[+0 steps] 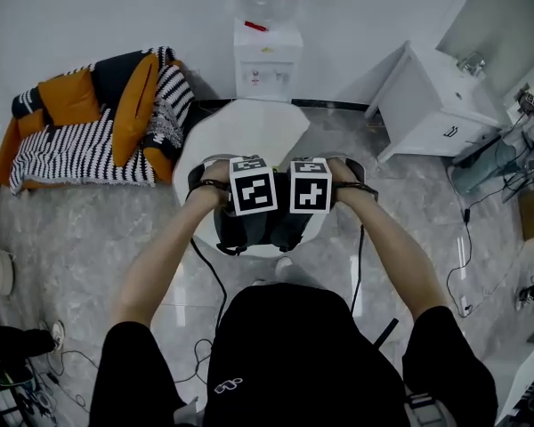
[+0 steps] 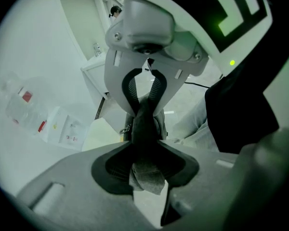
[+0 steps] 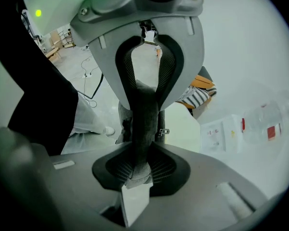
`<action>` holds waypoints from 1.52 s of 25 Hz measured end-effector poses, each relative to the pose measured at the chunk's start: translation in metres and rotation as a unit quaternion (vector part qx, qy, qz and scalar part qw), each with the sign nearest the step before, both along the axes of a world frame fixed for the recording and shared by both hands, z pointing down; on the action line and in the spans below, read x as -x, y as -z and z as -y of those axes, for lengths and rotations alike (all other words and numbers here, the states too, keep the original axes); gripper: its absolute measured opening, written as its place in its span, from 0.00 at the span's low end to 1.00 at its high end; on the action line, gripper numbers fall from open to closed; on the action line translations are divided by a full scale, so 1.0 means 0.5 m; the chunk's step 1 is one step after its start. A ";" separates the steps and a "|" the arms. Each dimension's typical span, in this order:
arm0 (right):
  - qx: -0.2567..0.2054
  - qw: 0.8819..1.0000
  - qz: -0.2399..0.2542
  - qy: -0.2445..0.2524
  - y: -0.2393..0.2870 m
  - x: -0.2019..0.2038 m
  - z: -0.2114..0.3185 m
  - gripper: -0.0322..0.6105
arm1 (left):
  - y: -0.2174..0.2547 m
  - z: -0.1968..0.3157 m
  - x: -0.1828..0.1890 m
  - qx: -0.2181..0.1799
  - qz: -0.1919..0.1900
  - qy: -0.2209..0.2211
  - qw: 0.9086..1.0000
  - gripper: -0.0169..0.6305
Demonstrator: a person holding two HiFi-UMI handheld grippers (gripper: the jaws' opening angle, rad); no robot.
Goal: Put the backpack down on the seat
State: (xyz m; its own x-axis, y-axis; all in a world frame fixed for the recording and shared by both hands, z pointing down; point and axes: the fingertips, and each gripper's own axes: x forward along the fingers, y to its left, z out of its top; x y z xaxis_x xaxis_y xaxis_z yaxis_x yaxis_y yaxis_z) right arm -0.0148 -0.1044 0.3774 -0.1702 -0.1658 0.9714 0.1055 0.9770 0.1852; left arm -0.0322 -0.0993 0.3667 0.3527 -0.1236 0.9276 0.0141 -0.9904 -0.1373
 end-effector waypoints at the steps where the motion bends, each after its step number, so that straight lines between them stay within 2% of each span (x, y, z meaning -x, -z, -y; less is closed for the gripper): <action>1: 0.004 1.000 0.002 0.002 -0.008 -0.006 0.006 0.17 | -0.007 0.006 -0.006 0.001 0.004 0.001 1.000 0.24; 9: 0.026 0.999 0.021 0.023 -0.033 -0.059 0.028 0.17 | -0.035 0.030 -0.061 0.007 0.023 0.028 0.999 0.24; 17: 0.018 0.997 0.018 0.075 -0.047 -0.064 0.060 0.17 | -0.050 0.053 -0.064 0.009 0.034 0.078 0.996 0.24; 21: 0.038 0.995 0.021 0.089 -0.082 -0.052 0.055 0.17 | -0.083 0.047 -0.054 0.030 0.036 0.094 0.995 0.24; 30: 0.091 0.994 0.014 0.062 -0.173 -0.032 0.070 0.17 | -0.174 0.065 -0.031 0.078 0.031 0.096 0.992 0.24; 38: 0.152 0.988 0.021 0.011 -0.296 -0.002 0.081 0.16 | -0.302 0.085 0.000 0.097 0.030 0.076 0.992 0.24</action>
State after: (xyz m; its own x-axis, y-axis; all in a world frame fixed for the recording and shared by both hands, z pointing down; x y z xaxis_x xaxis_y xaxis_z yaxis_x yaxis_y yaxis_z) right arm -0.0140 -0.1450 0.5252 -0.2124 0.1362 0.9676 0.1261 0.9858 -0.1110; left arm -0.0320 -0.1417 0.5178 0.2871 0.0121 0.9578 -0.1356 -0.9893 0.0531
